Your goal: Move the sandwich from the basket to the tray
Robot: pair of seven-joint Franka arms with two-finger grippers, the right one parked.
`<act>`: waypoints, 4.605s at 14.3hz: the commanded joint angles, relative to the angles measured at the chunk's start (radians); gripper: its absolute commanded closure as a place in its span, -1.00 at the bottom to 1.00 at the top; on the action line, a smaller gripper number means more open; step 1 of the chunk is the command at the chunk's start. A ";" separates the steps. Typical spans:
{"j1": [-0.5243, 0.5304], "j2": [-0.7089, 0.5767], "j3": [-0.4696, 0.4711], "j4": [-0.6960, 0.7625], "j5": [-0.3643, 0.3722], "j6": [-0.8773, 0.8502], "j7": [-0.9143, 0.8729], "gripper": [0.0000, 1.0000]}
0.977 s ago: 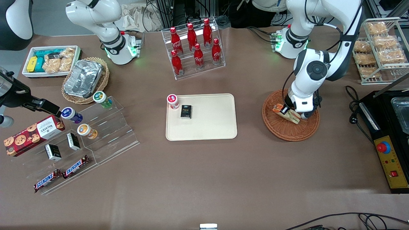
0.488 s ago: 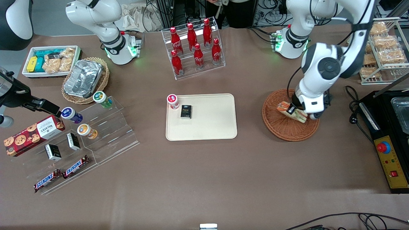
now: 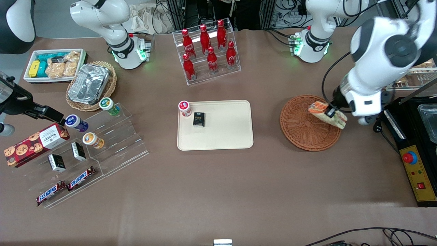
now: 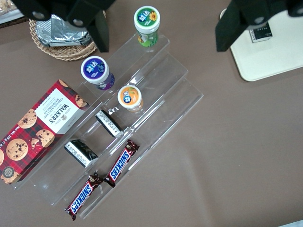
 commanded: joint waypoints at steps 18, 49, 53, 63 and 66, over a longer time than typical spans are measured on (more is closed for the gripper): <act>-0.146 0.160 -0.269 0.082 -0.055 0.113 0.046 1.00; -0.119 0.222 -0.265 0.018 0.101 0.227 0.348 -0.98; 0.028 0.132 -0.268 0.021 0.084 0.141 0.460 -0.97; 0.312 -0.049 -0.268 0.044 0.089 -0.017 0.850 -0.93; 0.311 -0.080 -0.250 0.044 0.103 -0.083 0.865 -0.98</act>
